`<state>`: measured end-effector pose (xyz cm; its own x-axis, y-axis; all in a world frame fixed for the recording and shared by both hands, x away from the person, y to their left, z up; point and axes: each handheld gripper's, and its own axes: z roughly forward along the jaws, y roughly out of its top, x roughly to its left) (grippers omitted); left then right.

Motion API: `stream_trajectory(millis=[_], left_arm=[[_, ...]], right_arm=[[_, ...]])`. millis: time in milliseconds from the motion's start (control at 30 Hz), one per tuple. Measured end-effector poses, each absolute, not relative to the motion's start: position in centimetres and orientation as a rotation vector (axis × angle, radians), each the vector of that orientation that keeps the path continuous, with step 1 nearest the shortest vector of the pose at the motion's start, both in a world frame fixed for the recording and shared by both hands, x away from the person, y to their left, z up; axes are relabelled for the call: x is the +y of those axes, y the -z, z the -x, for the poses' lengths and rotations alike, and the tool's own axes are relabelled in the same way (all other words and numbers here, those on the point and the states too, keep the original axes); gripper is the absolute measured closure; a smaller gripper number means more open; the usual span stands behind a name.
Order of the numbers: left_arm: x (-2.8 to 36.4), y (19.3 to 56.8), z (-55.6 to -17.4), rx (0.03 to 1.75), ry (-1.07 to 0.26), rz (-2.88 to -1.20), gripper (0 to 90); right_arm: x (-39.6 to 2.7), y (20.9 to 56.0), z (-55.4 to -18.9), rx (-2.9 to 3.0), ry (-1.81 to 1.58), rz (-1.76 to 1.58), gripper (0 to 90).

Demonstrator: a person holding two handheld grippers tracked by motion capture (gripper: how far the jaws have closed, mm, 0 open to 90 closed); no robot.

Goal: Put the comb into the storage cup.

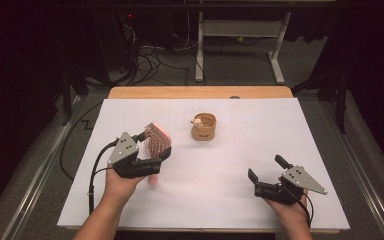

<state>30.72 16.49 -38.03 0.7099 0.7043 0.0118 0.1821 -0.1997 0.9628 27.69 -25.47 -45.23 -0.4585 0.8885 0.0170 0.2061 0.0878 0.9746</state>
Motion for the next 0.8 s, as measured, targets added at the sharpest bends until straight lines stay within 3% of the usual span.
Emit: stream_trajectory(millis=[800], left_arm=[[14.9, 38.4, -30.3, 0.678, -0.548, -1.74, 19.9]], right_arm=[[-19.8, 42.1, -29.7, 1.833, -1.53, -0.973, 0.4]])
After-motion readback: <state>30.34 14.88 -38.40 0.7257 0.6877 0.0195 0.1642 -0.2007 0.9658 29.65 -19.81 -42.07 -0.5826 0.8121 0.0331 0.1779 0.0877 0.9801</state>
